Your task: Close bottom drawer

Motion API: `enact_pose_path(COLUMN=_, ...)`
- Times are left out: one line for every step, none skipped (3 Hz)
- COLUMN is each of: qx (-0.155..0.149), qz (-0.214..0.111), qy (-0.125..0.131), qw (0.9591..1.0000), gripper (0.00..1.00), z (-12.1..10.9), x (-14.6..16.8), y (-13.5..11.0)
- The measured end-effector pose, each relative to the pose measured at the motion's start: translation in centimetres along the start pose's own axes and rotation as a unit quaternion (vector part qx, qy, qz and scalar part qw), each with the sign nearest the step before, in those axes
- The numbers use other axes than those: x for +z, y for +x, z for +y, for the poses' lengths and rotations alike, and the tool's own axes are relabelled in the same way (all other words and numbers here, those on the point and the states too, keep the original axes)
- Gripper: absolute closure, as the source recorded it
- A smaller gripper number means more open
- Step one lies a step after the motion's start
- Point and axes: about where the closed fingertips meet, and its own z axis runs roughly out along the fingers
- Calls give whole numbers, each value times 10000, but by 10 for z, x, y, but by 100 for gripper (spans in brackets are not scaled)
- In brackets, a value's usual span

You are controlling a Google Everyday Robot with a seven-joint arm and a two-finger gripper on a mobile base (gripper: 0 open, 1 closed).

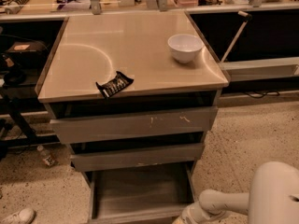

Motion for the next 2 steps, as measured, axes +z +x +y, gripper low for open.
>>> enact_pose_path(qx=-11, qz=-10, qy=16, qw=10000, gripper=100, z=-1, x=0, y=-1)
enact_pose_path(qx=-177, qz=-132, qy=228, qw=9995, gripper=100, z=-12, x=0, y=-23)
